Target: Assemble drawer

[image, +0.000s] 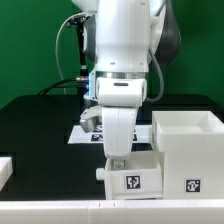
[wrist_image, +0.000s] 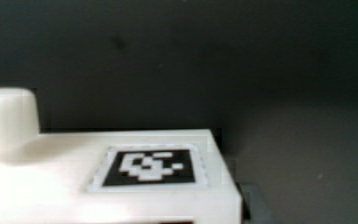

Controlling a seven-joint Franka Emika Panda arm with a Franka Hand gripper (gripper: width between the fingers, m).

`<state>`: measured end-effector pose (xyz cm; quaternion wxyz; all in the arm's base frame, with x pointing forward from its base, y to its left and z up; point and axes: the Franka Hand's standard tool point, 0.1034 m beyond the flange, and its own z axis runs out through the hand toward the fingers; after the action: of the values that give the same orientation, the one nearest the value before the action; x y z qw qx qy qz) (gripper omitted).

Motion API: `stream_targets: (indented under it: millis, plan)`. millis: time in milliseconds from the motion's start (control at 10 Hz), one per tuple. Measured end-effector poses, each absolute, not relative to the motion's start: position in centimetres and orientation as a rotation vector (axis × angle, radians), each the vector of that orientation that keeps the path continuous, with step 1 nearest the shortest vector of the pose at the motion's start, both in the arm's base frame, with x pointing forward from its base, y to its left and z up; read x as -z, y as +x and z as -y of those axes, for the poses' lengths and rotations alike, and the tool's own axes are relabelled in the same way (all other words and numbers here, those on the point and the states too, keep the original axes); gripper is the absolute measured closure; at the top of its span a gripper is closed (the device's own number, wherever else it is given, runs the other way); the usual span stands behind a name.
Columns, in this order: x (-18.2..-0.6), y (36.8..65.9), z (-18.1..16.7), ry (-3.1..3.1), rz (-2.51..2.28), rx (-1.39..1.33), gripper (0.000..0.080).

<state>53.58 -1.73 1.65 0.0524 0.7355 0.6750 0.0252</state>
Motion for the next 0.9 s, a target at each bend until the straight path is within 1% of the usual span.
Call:
stream_targets:
  millis: [400,600,800,900]
  plan:
    - [-1.6,53.6,1.9,2.241,-2.05,-0.072,0.0761]
    - [-1.5,53.1,2.1,2.262,-2.066,-0.011,0.0761]
    - [-1.6,53.0,2.8,2.304,-2.088,0.125,0.0761]
    - [-1.6,53.1,2.9,2.305,-2.087,0.128,0.0761]
